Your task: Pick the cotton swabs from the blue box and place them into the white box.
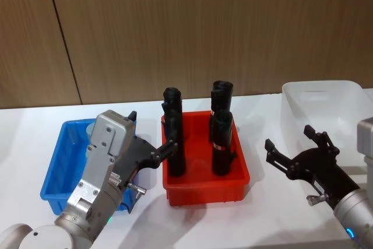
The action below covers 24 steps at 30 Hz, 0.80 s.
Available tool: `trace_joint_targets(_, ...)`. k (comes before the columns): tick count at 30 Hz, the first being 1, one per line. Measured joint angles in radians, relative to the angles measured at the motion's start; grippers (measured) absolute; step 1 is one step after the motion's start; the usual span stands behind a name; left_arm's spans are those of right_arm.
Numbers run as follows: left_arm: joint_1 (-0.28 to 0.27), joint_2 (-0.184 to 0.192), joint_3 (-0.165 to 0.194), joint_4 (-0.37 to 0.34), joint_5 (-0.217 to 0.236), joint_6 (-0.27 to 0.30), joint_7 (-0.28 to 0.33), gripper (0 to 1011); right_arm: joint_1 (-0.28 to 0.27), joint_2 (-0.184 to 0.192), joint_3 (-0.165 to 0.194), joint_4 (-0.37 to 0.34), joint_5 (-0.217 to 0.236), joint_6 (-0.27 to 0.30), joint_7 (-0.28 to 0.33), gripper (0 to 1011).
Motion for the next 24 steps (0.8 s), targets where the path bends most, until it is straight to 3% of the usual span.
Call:
trace_joint_targets(15, -0.014, -0.02, -0.01, 0.02, -0.008, 0.033, 0.049, 1004, 0.0, 0.0, 0.0, 0.0, 0.0, 0.0, 0.0, 1002)
trace_joint_targets(24, -0.023, -0.03, -0.03, 0.047, -0.058, 0.077, 0.09, 1004, 0.0, 0.0, 0.0, 0.0, 0.0, 0.0, 0.0, 1002)
